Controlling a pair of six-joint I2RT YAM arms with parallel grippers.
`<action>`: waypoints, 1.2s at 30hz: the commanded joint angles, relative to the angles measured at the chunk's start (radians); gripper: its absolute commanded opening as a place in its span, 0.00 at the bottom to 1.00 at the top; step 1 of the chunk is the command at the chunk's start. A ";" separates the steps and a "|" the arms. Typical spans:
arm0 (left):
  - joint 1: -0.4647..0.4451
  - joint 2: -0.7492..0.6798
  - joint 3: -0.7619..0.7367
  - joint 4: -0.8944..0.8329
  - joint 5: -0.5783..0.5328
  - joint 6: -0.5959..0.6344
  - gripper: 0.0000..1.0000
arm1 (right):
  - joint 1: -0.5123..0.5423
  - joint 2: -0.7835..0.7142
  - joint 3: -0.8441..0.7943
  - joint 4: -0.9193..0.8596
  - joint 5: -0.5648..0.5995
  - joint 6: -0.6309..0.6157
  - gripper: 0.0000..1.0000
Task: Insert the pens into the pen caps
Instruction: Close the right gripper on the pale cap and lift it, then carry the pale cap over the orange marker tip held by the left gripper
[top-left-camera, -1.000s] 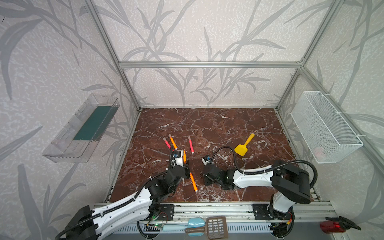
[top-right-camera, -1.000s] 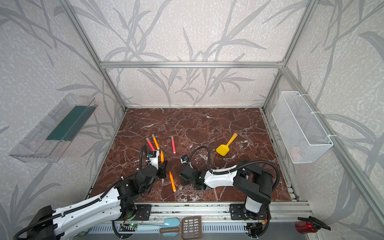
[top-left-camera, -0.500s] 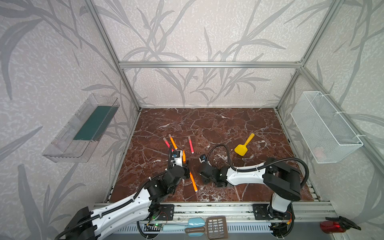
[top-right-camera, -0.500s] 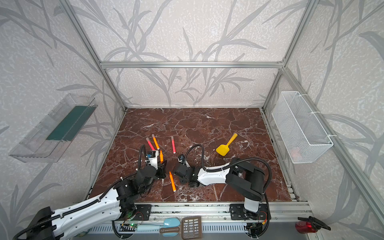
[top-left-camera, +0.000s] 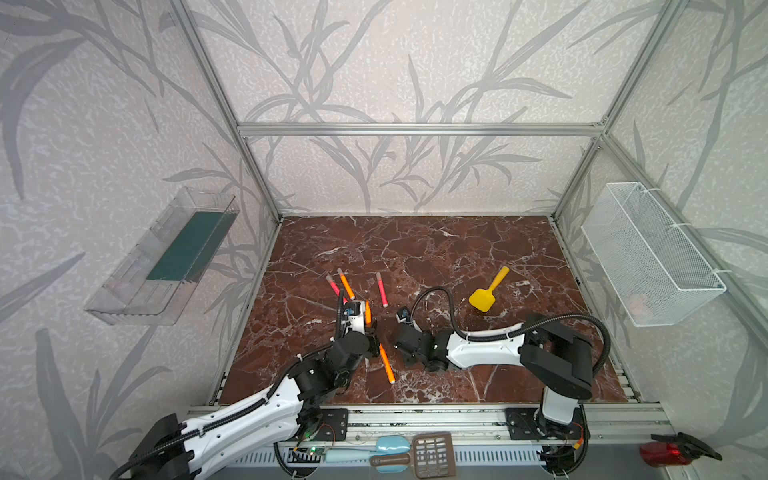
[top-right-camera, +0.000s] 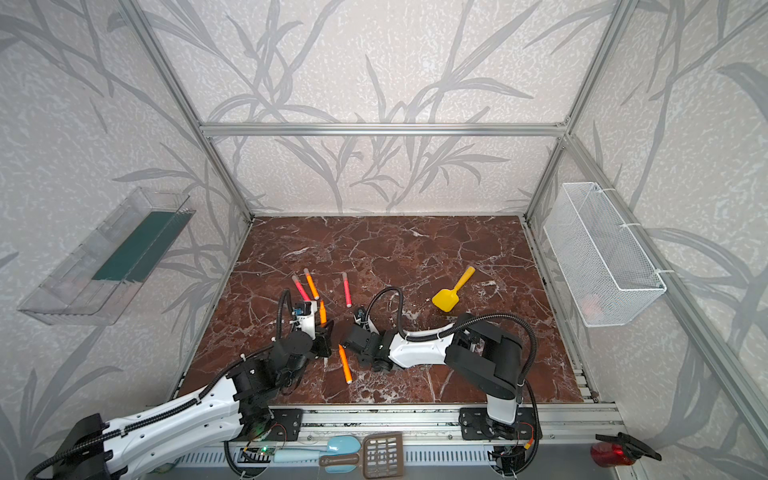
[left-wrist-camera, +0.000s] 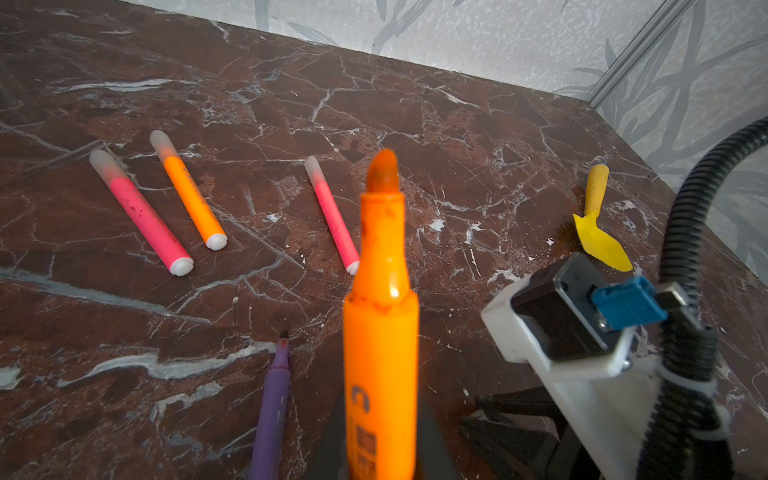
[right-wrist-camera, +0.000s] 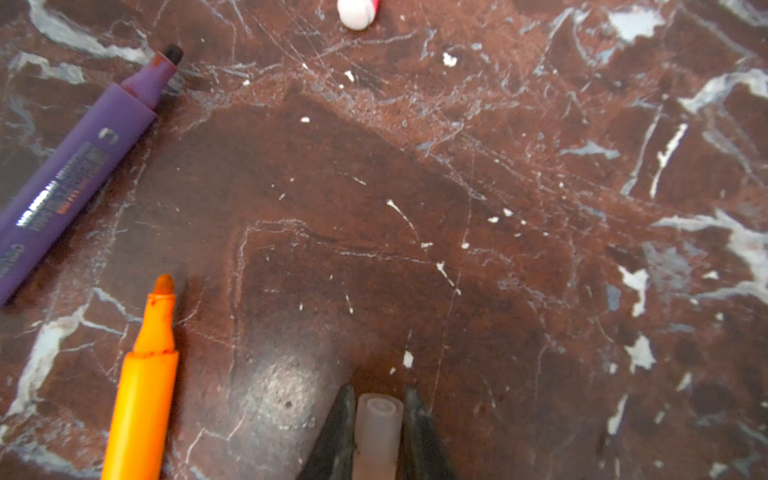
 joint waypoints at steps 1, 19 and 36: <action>0.006 -0.020 -0.018 -0.012 -0.022 -0.007 0.00 | 0.007 0.023 -0.011 -0.051 -0.008 0.009 0.16; 0.006 -0.002 -0.046 0.190 0.231 0.055 0.00 | -0.018 -0.640 -0.376 0.174 0.197 -0.011 0.05; -0.010 0.263 0.026 0.522 0.640 0.109 0.00 | -0.309 -1.198 -0.652 0.446 -0.008 -0.079 0.00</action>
